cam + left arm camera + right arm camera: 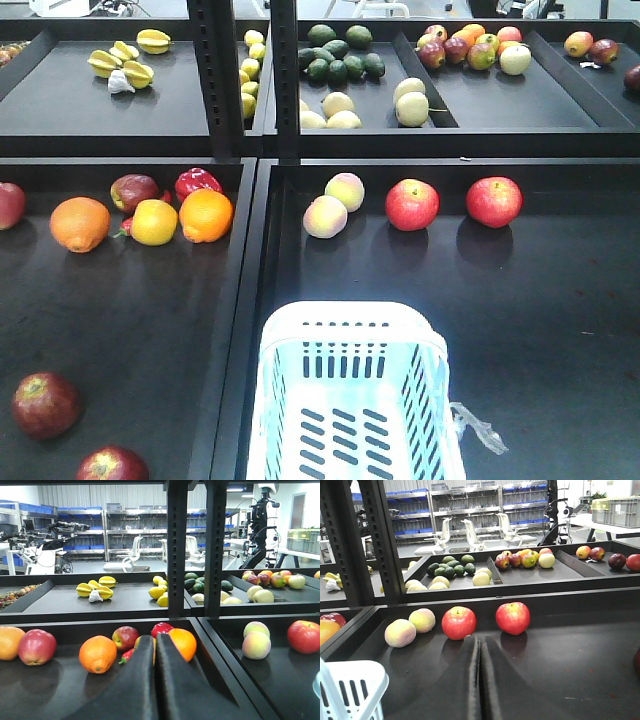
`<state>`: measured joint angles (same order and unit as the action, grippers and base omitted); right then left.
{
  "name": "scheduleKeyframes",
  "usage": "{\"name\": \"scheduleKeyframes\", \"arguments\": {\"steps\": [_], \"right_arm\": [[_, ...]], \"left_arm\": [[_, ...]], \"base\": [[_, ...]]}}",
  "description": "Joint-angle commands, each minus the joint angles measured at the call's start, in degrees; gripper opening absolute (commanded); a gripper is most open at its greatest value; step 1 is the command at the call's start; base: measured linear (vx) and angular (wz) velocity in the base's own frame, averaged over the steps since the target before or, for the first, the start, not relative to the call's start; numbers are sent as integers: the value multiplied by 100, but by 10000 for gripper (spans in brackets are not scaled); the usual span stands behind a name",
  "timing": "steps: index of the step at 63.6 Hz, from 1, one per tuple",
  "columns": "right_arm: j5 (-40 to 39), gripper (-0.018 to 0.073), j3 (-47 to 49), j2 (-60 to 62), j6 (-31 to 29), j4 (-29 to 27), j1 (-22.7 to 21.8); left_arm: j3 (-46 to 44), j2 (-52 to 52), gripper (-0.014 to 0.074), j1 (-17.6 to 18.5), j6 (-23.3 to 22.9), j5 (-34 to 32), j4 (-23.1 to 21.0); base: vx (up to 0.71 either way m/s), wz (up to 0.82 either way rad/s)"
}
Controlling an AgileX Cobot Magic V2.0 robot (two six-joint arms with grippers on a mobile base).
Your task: Pick three apples into basket with both arms
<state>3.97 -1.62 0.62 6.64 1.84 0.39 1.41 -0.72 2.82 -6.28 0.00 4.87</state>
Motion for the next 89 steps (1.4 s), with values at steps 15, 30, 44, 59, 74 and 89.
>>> {"name": "scheduleKeyframes", "arguments": {"steps": [15, 30, 44, 59, 74, 89], "right_arm": [[-429, -9, -83, 60, 7, 64, -39], [-429, -9, -83, 60, 7, 64, -39], [-429, -9, -83, 60, 7, 64, -39], [-429, -9, -83, 60, 7, 64, -39], [-429, -9, -83, 60, 7, 64, -39], [-429, -9, -83, 60, 7, 64, -39]], "left_arm": [[131, -84, -6, -11, -44, -397, -41], [131, -84, -6, -11, -44, -397, -41], [131, -84, -6, -11, -44, -397, -41], [131, -84, -6, -11, -44, -397, -41], [131, -84, -6, -11, -44, -397, -41], [84, -84, -6, -11, -48, -492, -157]], "base": [[2, -3], [0, 0], [0, 0], [0, 0], [0, 0], [0, 0]]}}
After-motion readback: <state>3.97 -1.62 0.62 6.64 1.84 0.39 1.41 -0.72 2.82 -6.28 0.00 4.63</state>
